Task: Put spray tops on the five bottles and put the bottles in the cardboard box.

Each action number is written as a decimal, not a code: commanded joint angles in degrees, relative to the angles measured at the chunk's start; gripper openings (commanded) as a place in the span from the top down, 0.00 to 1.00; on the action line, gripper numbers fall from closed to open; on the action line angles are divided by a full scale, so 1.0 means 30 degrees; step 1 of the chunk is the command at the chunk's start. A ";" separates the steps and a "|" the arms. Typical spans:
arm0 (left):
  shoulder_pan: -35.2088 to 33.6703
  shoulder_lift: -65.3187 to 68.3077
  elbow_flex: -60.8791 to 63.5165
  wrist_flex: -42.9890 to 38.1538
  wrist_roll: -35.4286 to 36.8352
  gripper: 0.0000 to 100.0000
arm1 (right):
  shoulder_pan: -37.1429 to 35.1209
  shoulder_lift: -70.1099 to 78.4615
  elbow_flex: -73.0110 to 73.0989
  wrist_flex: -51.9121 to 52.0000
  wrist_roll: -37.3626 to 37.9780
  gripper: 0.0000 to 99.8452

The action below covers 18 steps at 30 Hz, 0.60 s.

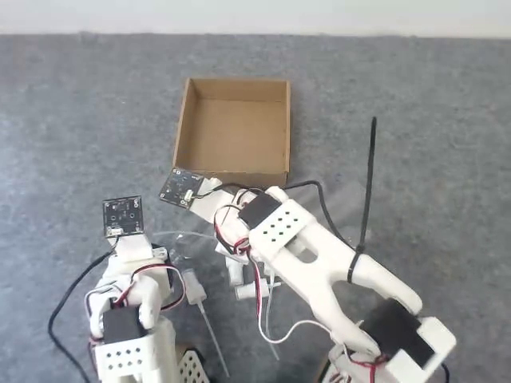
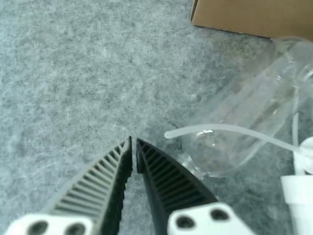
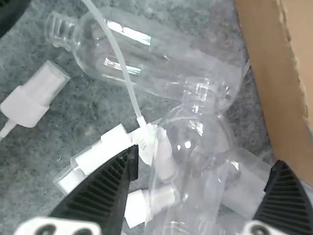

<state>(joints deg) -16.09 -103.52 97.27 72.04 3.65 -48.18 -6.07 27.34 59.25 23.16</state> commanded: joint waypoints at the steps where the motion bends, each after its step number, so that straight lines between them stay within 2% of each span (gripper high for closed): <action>1: -0.0059 -0.0234 -0.0249 0.0088 -0.0088 0.99 | 0.0249 0.0132 -0.1201 -0.0513 0.0264 0.63; 4: -0.0059 -0.0234 -0.0249 0.0088 -0.0088 0.99 | 0.0718 0.0425 -0.1201 -0.0513 0.0264 0.64; 9: -0.0059 -0.0234 -0.0249 0.0088 -0.0088 0.99 | 0.0952 0.0396 -0.1465 -0.0513 0.0205 0.80; 16: -0.0059 -0.0234 -0.0249 0.0088 -0.0088 0.99 | 0.0952 0.0278 -0.1524 -0.0308 0.0117 0.83; 18: -0.0059 -0.0234 -0.0249 0.0088 -0.0088 0.99 | 0.0952 0.0278 -0.1524 -0.0308 0.0088 0.86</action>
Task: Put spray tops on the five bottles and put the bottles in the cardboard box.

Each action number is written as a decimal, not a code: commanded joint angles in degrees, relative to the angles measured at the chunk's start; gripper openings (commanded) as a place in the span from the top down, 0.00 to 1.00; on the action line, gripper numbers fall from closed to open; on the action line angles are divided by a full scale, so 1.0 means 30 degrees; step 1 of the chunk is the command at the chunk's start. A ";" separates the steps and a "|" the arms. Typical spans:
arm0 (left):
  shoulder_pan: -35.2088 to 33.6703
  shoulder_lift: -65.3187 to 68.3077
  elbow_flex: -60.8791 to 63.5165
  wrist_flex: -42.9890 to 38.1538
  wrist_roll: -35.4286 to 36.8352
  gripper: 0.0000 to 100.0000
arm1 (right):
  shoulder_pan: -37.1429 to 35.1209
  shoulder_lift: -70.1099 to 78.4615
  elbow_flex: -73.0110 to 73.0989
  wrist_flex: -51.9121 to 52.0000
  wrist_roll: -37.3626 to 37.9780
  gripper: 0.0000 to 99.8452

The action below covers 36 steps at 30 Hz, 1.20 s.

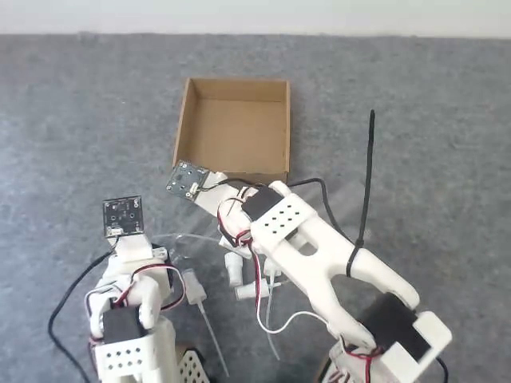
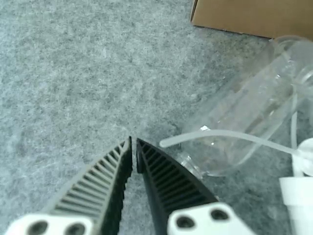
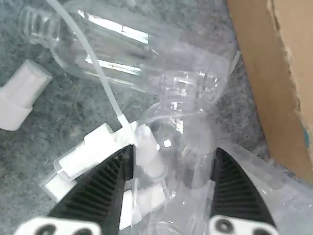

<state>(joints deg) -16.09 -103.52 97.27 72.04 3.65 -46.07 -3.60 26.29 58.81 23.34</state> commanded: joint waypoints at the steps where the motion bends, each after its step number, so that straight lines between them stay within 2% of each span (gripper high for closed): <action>1: -0.0059 -0.0234 -0.0249 0.0088 -0.0088 0.99 | 0.0249 -0.0542 -0.1231 -0.0161 0.0000 0.88; 5: -0.0059 -0.0234 -0.0249 0.0088 -0.0088 0.99 | 0.0278 -0.0542 -0.2256 0.0718 -0.0938 0.91; 14: -0.0059 -0.0234 -0.0249 0.0088 -0.0088 0.99 | 0.0689 -0.0542 -0.5714 0.5260 -0.0996 0.91; 26: -0.0059 -0.0234 -0.0249 0.0088 -0.0088 0.99 | 0.3092 -0.0542 -0.8176 0.9773 -0.0850 0.91; 36: -0.0059 -0.0234 -0.0249 0.0088 -0.0088 0.99 | 0.5377 -0.1040 -0.9114 1.2762 0.0205 0.92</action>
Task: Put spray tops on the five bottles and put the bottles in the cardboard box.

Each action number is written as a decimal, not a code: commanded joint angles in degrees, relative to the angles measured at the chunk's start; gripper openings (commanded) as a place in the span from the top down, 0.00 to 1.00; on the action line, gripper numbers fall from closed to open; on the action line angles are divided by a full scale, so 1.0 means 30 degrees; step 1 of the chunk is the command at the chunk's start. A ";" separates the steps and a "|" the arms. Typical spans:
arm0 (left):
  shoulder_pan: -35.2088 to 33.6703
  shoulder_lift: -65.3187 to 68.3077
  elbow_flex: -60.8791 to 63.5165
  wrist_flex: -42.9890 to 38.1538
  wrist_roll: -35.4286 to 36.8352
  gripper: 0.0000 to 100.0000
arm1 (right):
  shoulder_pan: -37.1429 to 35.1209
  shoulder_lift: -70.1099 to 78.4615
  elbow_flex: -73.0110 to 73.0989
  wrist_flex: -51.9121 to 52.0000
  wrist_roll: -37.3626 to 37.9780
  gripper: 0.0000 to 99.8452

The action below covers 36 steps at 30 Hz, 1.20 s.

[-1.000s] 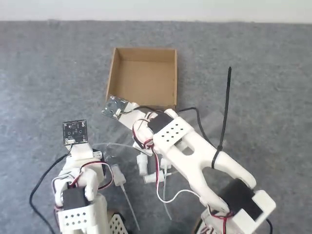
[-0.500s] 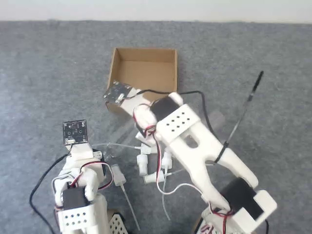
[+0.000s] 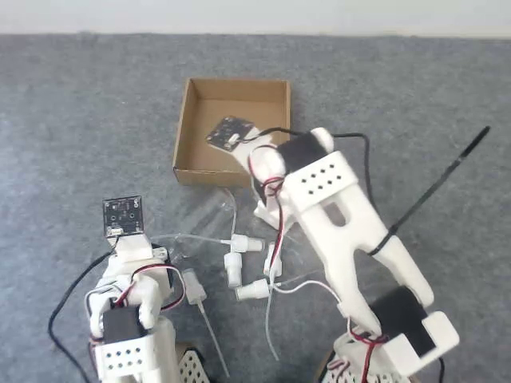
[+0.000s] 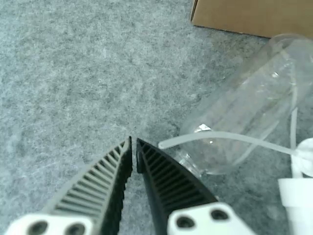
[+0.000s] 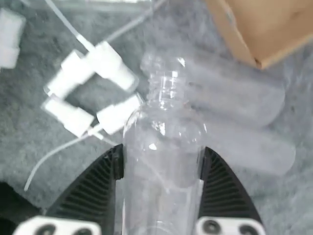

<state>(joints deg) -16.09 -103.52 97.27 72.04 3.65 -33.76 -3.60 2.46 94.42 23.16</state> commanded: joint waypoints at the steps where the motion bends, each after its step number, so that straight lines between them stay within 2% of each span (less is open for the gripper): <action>1: -0.0059 -0.0234 -0.0249 0.0088 -0.0088 0.99 | 0.1568 -0.1392 -0.1114 0.0982 0.0293 0.92; 11: -0.0059 -0.0234 -0.0249 0.0088 -0.0088 0.99 | 0.4938 -0.5260 -0.0557 0.2711 0.1377 0.92; 26: -0.0059 -0.0234 -0.0249 0.0088 -0.0088 0.99 | 1.2176 -0.5582 0.2344 0.2593 0.5128 0.91; 36: -0.0059 -0.0234 -0.0249 0.0088 -0.0088 0.99 | 1.5311 -0.5377 0.5861 -0.0513 0.6945 0.91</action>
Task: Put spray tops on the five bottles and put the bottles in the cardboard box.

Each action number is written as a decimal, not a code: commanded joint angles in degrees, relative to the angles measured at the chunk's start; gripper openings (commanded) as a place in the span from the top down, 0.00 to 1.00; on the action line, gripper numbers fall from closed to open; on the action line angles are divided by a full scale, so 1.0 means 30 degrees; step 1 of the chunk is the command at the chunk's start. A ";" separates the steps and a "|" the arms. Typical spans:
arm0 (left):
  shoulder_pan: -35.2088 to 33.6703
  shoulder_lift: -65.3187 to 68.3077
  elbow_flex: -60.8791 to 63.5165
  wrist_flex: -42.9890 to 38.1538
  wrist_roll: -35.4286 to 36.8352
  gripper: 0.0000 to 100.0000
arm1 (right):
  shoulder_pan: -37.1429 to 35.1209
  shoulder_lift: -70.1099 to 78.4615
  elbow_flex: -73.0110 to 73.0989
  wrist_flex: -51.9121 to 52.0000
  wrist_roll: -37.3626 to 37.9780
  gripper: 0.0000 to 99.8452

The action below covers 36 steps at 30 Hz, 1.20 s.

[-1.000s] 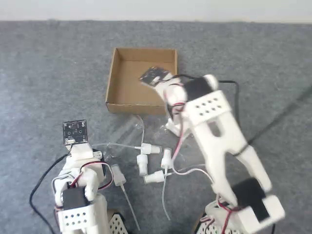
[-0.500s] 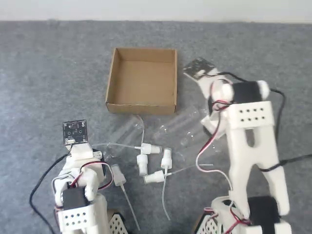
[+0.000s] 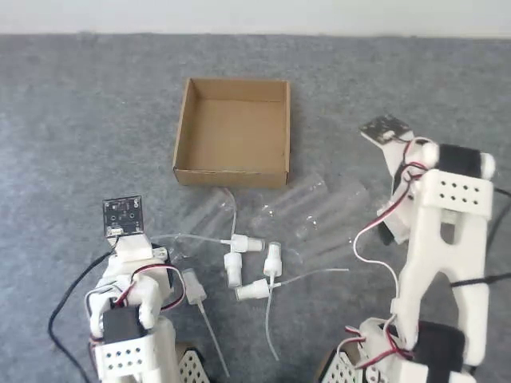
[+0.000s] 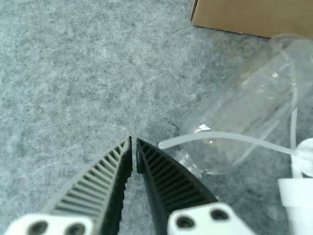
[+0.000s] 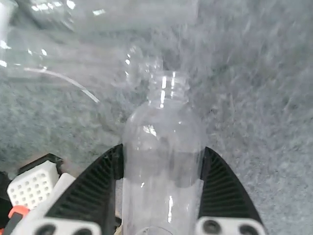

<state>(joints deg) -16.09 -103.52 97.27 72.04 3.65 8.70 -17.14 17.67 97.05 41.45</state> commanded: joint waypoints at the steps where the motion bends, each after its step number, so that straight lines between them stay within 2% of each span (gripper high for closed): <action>1: -0.0059 -0.0234 -0.0249 0.0088 -0.0088 0.99 | 0.1333 -0.0864 0.1260 -0.1832 0.0996 0.91; 14: -0.0059 -0.0234 -0.0249 0.0088 -0.0088 0.99 | 0.3355 -0.0835 0.5802 -0.6256 0.1612 0.91; 29: -0.0059 -0.0234 -0.0249 0.0088 -0.0088 0.99 | 0.4996 -0.0835 0.8645 -0.7927 0.1641 0.91; 36: -0.0059 -0.0234 -0.0249 0.0088 -0.0088 0.99 | 0.4938 -0.0835 0.9260 -0.7897 0.1641 0.81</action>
<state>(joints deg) -16.09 -103.52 97.27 72.04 3.65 23.03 -17.14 45.63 74.02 45.76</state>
